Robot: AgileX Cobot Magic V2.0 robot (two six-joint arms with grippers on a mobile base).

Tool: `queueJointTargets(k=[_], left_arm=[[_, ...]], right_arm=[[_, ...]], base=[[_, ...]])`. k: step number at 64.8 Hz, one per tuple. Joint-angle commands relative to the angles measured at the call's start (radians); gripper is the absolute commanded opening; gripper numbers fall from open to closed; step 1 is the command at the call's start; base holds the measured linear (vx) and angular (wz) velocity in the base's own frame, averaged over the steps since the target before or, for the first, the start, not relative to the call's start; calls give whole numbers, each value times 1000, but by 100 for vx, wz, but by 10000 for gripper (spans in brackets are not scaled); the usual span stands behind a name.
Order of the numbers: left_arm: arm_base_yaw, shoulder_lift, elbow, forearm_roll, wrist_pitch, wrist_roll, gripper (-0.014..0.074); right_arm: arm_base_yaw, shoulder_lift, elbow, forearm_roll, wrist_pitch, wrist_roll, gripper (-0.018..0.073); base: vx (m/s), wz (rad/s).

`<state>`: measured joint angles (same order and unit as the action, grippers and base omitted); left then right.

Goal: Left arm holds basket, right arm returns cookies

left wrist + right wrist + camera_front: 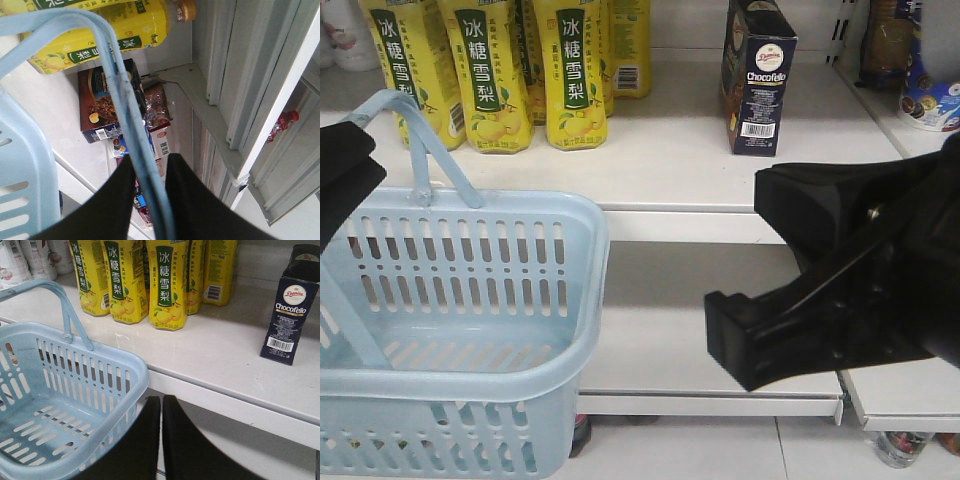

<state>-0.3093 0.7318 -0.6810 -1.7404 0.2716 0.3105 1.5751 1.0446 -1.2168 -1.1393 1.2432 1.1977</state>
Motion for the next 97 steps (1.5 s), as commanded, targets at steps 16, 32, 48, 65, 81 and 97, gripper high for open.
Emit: queueJointTargets(k=[16, 32, 48, 65, 81, 97], left_arm=[[1, -34, -28, 79, -66, 42, -6], [123, -312, 88, 236, -121, -10, -6], [303, -636, 250, 639, -173, -248, -6], [353, -757, 299, 1175, -128, -284, -6], [353, -757, 426, 1669, -78, -348, -6], [353, -757, 568, 1794, -85, -395, -6]], right_arm=[[1, -14, -22, -70, 45, -8, -8], [1, -14, -22, -70, 43, -8, -8], [1, -14, -22, -70, 43, -8, -8], [0, -14, -22, -70, 43, -8, -8], [0, -14, -22, -71, 45, -8, -8], [0, -14, -22, -71, 44, -8, -8]], base=[[0, 0], [0, 0], [0, 0], [0, 0], [0, 0], [0, 0]])
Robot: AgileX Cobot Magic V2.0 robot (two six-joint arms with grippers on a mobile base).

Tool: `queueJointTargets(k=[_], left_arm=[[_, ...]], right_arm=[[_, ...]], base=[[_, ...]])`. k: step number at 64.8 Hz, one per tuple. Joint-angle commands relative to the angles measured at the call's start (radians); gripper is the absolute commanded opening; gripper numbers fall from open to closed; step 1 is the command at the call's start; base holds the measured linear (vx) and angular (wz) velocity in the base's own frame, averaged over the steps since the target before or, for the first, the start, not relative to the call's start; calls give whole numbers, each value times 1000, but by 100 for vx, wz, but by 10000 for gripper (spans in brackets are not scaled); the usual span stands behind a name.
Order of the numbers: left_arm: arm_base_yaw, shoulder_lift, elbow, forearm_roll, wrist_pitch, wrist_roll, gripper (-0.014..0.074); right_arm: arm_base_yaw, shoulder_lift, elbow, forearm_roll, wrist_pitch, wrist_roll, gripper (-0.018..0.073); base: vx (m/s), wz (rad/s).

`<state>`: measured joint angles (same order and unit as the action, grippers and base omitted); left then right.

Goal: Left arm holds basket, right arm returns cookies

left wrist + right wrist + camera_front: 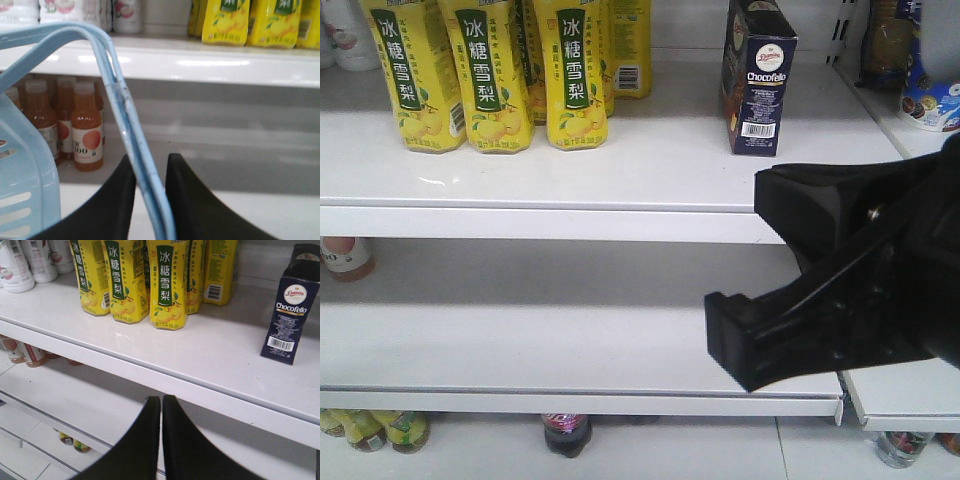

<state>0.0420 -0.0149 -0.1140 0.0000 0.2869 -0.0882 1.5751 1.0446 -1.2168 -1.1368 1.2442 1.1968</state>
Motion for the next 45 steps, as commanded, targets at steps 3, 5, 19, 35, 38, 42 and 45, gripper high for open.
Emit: queueJointTargets(k=[3, 5, 19, 35, 38, 42, 45], left_arm=[[2, -11, 14, 57, -101, 6, -6], [2, -11, 23, 57, -104, 12, -6], [-1, -11, 103, 54, -209, 15, -6], [-1, -11, 119, -7, -226, 96, -6], [-1, -11, 119, -7, -226, 98, -6], [-1, -11, 119, -6, -226, 97, -6], [-1, -11, 119, 0, -226, 94, -6]], right_arm=[[0, -14, -22, -74, 43, -7, -8], [0, -14, -22, -74, 43, -7, -8], [0, -14, -22, -74, 43, -7, -8], [0, -14, -22, -74, 43, -7, -8], [0, -14, -22, -74, 43, -7, -8], [0, -14, -22, -74, 43, -7, -8], [0, -14, -22, -74, 43, -7, -8]], base=[[0, 0], [0, 0], [0, 0], [0, 0], [0, 0], [0, 0], [0, 0]])
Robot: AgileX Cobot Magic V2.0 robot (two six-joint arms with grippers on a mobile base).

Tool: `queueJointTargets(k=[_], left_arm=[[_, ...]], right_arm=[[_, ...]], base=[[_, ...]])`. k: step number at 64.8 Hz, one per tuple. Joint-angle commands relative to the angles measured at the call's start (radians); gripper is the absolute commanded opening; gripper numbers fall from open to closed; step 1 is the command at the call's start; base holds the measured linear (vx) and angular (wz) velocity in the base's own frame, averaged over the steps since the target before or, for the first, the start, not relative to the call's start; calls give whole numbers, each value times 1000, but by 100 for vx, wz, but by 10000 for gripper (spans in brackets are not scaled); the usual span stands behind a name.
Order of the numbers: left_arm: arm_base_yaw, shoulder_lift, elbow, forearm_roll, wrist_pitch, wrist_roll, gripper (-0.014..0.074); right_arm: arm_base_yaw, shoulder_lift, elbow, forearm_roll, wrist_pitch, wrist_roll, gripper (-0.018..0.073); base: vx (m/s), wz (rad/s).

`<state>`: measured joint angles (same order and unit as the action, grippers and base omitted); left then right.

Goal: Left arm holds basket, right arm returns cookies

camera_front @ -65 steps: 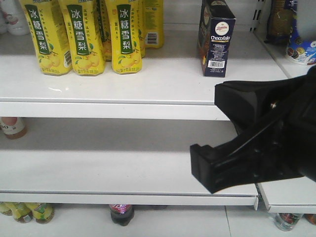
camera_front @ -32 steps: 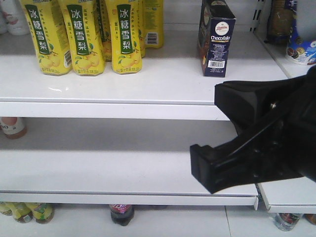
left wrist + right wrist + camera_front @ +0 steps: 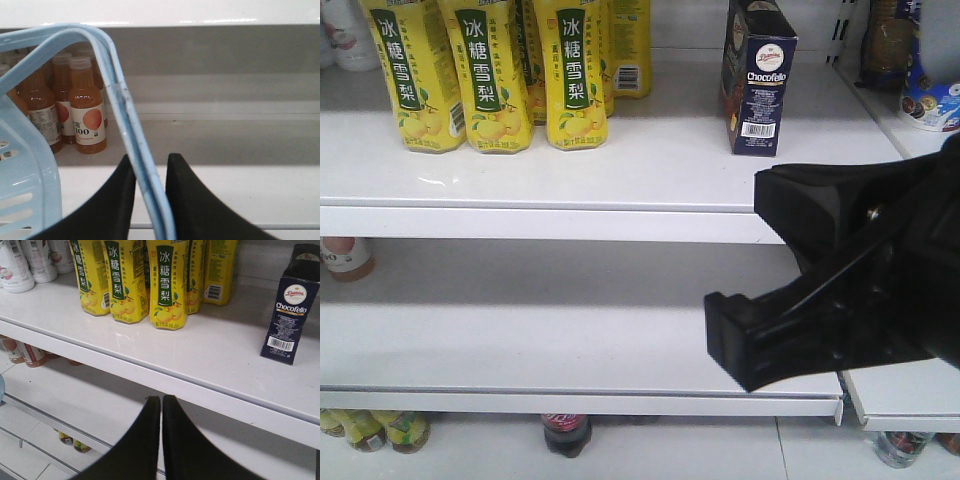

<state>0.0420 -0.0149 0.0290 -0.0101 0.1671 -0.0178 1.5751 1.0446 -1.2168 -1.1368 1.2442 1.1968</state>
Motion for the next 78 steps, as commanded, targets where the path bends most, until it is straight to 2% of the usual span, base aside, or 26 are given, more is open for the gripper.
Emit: queueJointTargets(k=[1, 60, 64, 71, 78], left_arm=[[-1, -11, -24, 10, -106, 23, -6], [-1, -11, -25, 10, -98, 18, -6], [-1, -11, -25, 10, -98, 18, -6], [-1, -10, -25, 10, -98, 18, -6], [-1, -10, -25, 10, -98, 18, -6]], right_arm=[[0, -14, -22, -74, 43, -7, -8], [0, -14, -22, -74, 44, -8, -8], [0, -15, -22, -95, 42, -7, -8], [-6, -18, -22, -118, -34, 17, -8], [-68, -22, -17, -75, -144, -94, -8]], base=[[0, 0], [0, 0], [0, 0], [0, 0], [0, 0]])
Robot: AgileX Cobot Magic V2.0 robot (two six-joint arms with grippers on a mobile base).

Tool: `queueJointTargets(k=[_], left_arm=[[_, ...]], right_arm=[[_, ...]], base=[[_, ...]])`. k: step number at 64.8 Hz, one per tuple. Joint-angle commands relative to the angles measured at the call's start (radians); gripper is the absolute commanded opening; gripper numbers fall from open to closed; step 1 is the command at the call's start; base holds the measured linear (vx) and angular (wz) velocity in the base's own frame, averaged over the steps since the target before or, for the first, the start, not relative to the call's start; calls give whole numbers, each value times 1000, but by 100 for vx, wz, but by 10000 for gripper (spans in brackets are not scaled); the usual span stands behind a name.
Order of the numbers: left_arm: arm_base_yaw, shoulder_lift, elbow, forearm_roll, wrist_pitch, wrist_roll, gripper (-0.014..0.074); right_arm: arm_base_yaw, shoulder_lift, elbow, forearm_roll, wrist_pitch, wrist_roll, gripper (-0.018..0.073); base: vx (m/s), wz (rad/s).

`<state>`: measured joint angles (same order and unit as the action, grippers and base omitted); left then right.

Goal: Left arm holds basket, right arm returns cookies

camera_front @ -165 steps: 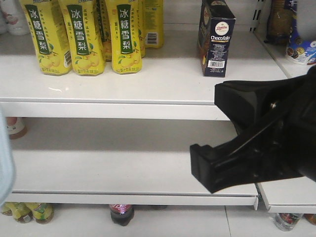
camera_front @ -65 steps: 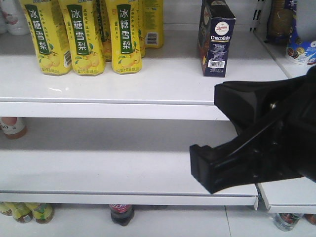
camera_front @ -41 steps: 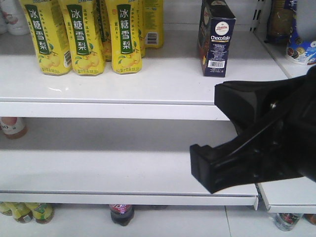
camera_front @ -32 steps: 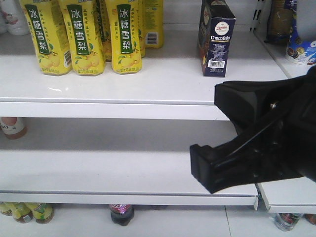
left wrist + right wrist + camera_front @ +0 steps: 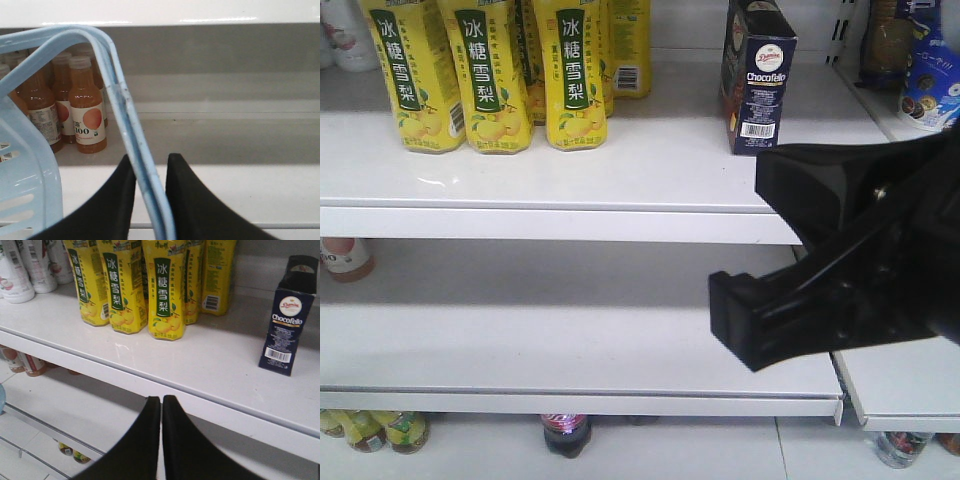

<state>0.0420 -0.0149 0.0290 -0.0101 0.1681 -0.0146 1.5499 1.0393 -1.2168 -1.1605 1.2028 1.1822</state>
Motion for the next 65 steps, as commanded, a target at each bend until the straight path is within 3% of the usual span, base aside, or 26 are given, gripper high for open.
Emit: queueJointTargets(k=[1, 19, 40, 46, 55, 65], left_arm=[[-1, -10, -25, 10, -99, 15, -6], [-1, -10, -25, 10, -98, 15, -6], [-1, -10, -25, 10, -98, 15, -6], [-1, -10, -25, 10, -98, 15, -6], [-1, -10, -25, 10, -98, 15, -6], [-1, -10, -25, 10, -98, 15, -6]], right_arm=[[-62, -17, -14, -44, -123, -100, -8], [-374, -25, 182, 101, -639, -436, -8], [-727, -141, 468, 517, -1143, -1034, -8], [-884, -209, 590, 694, -1286, -1163, -8], [-1126, -318, 774, 902, -1492, -1225, -8], [-1315, -508, 950, 929, -1498, -1223, -8]], base=[[0, 0], [0, 0], [0, 0], [0, 0], [0, 0], [0, 0]])
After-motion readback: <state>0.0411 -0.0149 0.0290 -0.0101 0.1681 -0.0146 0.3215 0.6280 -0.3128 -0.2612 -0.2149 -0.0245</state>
